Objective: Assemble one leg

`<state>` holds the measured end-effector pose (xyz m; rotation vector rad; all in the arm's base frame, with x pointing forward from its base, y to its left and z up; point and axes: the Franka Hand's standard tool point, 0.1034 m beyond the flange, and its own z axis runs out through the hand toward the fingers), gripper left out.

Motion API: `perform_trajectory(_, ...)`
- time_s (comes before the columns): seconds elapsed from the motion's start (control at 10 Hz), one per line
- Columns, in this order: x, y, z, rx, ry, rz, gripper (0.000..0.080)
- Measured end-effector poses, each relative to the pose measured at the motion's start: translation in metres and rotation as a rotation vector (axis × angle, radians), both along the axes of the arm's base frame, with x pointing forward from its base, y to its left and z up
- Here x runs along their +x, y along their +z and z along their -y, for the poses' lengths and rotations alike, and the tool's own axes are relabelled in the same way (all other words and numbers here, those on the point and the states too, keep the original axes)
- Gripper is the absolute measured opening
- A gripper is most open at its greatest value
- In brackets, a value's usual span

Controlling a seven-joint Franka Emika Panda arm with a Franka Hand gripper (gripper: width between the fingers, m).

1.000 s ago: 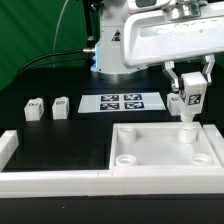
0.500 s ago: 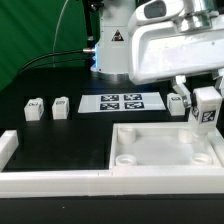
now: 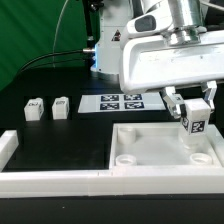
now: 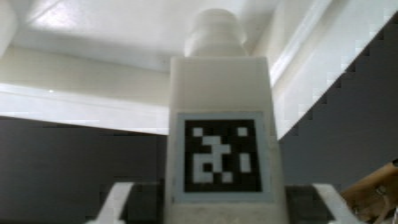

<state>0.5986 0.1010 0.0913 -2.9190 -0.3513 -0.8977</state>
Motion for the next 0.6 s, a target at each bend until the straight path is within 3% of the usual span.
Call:
perform_trajectory(0.4, 0.006, -0.001, -0.003, 0.001, 0.005, -0.004, 0.0292)
perform_trajectory(0.6, 0.009, 0.005, -0.011, 0.002, 0.019, -0.03, 0.0292)
